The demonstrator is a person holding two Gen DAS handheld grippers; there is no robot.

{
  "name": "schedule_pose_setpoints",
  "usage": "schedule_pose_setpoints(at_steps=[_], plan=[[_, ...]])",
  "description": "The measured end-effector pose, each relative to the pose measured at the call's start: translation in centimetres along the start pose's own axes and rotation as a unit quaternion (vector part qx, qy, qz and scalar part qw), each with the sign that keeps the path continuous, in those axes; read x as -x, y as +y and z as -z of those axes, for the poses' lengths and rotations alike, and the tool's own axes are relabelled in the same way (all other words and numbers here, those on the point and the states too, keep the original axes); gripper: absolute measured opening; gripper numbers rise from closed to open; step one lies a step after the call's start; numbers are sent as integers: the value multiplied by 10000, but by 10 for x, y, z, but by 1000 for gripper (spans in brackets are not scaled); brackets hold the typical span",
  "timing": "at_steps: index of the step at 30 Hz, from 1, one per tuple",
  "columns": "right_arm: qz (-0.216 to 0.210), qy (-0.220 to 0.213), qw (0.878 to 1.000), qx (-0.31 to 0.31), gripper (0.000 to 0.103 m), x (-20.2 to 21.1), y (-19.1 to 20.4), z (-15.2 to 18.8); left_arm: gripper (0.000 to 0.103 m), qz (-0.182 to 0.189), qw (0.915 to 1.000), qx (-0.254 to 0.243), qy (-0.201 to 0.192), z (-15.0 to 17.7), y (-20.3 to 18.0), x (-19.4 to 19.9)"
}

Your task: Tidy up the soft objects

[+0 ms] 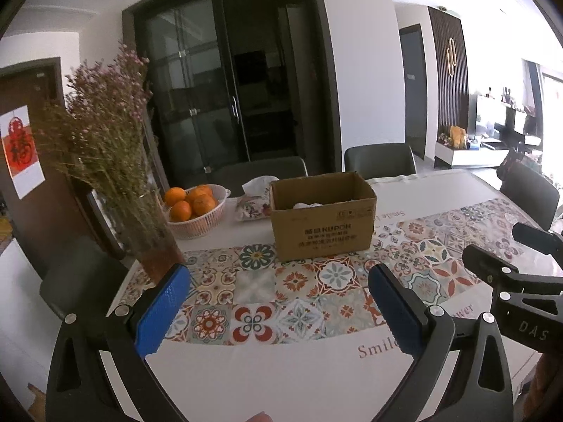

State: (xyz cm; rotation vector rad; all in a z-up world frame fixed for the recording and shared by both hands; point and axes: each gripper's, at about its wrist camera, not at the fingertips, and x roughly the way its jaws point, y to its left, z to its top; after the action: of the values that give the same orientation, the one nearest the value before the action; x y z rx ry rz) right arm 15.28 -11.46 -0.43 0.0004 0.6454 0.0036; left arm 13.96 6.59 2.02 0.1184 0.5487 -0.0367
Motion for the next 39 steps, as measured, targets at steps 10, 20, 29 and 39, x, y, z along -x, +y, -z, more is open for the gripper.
schedule_pose_setpoints(at_steps=[10, 20, 29, 39], plan=[[-5, -202, 9998, 78, 90, 55, -6, 35, 103, -91, 9999, 70, -120, 26, -4, 54], [-94, -327, 9994, 86, 92, 93, -10, 54, 103, -88, 9995, 172, -245, 37, -8, 91], [-138, -346, 9993, 10, 92, 110, -16, 63, 103, -107, 9990, 239, -351, 41, -11, 110], [-103, -455, 9989, -2, 92, 119, -20, 64, 103, -80, 9990, 240, -360, 42, -12, 114]])
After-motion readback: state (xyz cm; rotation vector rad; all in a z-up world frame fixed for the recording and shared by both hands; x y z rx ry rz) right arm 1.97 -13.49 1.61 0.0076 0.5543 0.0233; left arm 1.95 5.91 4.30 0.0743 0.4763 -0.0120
